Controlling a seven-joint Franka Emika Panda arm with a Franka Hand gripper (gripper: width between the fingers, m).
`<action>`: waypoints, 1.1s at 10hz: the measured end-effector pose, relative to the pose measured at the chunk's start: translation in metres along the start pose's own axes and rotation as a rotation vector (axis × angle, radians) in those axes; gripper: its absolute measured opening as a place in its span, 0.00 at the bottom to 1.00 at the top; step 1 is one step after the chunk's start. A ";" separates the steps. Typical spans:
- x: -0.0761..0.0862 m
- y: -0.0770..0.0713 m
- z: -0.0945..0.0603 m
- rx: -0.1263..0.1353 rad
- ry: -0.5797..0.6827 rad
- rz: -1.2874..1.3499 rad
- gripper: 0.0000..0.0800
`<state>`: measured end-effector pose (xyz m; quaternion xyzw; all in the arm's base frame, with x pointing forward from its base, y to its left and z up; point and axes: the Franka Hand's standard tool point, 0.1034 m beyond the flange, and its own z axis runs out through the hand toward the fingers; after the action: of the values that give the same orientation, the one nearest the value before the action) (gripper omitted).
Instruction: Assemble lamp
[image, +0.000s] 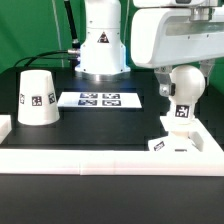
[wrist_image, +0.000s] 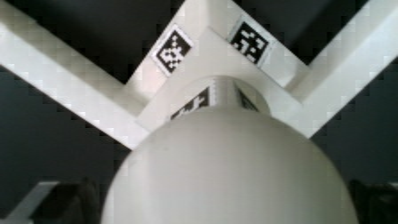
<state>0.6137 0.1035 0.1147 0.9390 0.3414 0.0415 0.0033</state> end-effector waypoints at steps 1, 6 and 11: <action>0.000 0.000 0.000 -0.001 -0.001 -0.042 0.87; 0.000 0.000 0.001 0.000 -0.001 -0.076 0.72; 0.002 0.000 0.000 -0.009 0.022 0.279 0.72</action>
Offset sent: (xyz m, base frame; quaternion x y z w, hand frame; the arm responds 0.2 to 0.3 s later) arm 0.0000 0.0000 0.0000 0.0000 0.0000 0.0000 1.0000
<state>0.6152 0.1044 0.1148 0.9768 0.2074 0.0534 -0.0019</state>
